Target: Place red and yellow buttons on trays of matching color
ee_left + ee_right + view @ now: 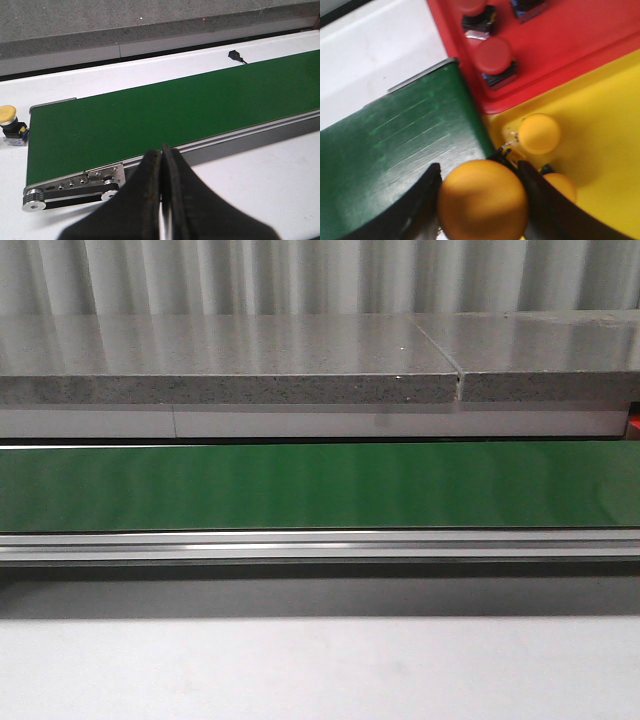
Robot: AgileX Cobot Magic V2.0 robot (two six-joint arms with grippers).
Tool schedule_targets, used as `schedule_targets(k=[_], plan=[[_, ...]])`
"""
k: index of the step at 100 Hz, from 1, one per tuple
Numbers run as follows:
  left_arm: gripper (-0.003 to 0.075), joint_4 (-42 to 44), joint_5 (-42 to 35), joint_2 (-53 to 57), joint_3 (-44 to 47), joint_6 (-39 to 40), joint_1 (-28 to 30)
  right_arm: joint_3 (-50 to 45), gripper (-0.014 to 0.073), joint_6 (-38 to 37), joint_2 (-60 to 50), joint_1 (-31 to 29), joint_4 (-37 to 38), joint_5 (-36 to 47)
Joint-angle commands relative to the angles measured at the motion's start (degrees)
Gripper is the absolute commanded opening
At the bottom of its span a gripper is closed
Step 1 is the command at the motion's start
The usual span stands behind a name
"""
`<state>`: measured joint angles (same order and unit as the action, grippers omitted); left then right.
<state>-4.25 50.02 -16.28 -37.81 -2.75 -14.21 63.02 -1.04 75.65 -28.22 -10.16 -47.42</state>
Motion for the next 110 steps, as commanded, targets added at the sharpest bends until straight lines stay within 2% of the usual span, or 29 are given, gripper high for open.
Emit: schedule_targets(k=[1,30,110], plan=[[-0.0020,-0.49,-3.96,-0.62,-1.42,-0.05,-0.47,1.44,0.0177,-0.22,-2.03,-3.82,-0.25,3.50],[-0.0020,-0.49,-3.96,-0.62,-1.42,-0.05,-0.47,1.44,0.0171,-4.29,1.50,-11.94,0.02,8.44],[-0.0020,-0.49,-3.96,-0.62,-1.42,-0.05,-0.47,1.44,0.0171,-4.92,21.09,-11.89,-0.43,20.85]])
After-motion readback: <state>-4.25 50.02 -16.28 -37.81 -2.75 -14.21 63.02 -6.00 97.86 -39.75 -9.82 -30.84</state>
